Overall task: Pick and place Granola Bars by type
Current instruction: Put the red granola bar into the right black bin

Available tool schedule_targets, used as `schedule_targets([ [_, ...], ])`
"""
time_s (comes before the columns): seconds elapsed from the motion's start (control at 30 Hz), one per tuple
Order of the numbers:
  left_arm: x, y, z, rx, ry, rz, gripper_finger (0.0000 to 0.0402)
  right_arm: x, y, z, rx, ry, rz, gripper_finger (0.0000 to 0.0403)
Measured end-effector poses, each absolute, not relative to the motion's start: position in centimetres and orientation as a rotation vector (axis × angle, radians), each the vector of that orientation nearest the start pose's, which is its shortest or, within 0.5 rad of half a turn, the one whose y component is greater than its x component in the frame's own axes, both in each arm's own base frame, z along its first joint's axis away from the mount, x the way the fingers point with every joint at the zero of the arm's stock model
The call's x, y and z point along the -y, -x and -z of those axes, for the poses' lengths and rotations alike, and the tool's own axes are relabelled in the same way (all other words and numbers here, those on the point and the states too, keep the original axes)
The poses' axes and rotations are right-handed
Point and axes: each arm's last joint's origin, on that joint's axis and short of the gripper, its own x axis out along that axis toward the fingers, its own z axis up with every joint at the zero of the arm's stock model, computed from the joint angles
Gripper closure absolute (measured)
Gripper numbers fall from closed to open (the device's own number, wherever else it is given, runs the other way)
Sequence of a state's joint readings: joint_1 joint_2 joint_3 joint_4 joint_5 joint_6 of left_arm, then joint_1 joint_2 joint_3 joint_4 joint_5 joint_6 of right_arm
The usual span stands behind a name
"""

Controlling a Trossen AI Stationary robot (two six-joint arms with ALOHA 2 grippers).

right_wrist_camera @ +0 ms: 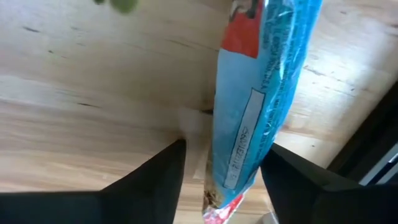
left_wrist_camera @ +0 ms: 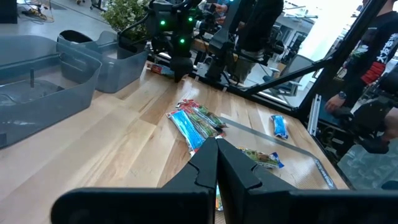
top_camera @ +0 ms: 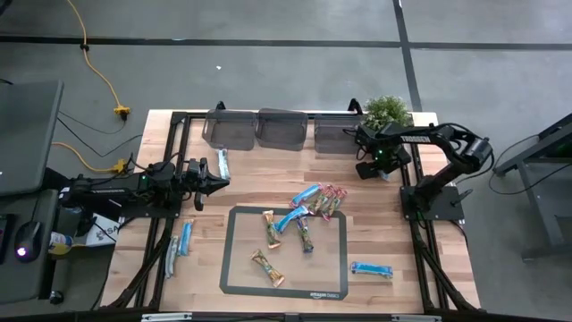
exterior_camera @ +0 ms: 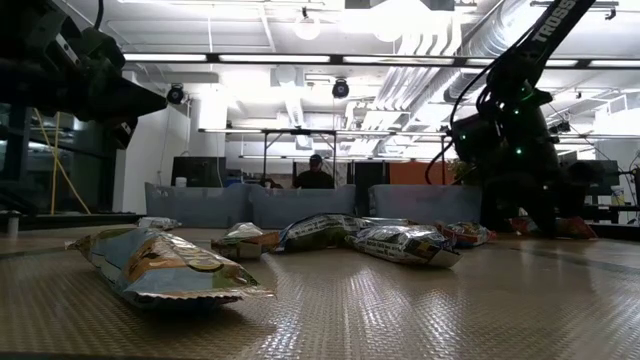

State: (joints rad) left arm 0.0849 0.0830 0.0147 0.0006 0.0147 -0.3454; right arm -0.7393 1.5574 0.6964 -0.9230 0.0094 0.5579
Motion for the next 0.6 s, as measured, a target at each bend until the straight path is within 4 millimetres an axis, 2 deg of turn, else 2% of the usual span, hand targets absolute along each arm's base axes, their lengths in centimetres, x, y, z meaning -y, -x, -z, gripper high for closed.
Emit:
schedule_targets([
  [0.27,-0.82,-10.16,-16.19,-0.055,0.349,-0.081,0.0401,13.56,-14.88,-12.66,-1.538,-1.051,1.021,0.0261],
  [0.6,-0.82,-10.16,-16.2,-0.055,0.349,-0.081,0.0401,13.54,-14.9,-12.66,-1.534,-1.062,1.02,0.0293],
])
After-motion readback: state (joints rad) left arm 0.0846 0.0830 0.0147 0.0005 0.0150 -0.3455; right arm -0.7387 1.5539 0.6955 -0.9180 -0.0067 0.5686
